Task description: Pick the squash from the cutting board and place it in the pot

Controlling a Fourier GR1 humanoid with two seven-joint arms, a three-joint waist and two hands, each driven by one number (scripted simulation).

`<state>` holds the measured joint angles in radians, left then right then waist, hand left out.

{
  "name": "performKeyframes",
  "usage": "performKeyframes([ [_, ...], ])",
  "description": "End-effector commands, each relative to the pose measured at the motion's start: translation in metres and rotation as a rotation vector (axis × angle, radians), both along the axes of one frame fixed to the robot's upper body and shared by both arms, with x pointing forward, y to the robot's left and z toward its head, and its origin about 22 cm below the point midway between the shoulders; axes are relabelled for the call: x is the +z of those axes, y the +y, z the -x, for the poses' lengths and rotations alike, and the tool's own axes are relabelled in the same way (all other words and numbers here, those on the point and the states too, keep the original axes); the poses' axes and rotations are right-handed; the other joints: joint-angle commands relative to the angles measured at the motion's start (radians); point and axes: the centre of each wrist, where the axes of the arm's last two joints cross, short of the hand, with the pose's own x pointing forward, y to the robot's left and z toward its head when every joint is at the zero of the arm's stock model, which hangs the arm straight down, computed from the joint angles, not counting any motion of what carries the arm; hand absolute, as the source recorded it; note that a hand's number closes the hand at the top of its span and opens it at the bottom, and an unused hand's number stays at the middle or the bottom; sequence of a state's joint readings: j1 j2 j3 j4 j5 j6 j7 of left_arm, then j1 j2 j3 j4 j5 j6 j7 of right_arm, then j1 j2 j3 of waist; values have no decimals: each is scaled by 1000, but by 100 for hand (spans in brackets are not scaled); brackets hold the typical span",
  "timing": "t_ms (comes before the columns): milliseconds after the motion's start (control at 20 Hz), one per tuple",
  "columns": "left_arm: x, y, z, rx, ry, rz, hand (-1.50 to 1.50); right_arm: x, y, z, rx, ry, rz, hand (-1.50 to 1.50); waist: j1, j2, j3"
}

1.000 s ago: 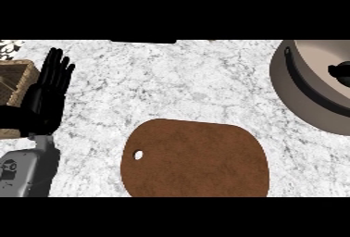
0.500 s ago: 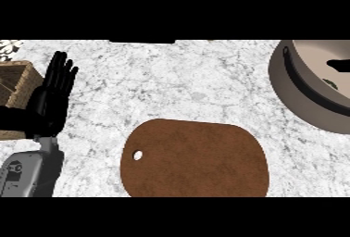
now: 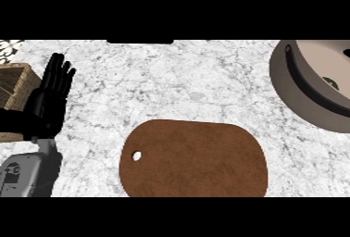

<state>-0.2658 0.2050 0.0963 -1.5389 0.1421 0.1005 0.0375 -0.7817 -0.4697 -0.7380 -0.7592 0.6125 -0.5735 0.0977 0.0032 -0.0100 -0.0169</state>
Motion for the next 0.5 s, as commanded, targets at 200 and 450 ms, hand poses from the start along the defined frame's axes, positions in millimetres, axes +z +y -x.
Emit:
performKeyframes([
  [200,1,8,9,8,9,4,0,-25,-45,59,-50,-139,8,-150,-10,6,17],
  [450,-6,-6,-7,19,3,-14,0,-32,-71,94,-68,-162,-2,-150,-18,10,17],
])
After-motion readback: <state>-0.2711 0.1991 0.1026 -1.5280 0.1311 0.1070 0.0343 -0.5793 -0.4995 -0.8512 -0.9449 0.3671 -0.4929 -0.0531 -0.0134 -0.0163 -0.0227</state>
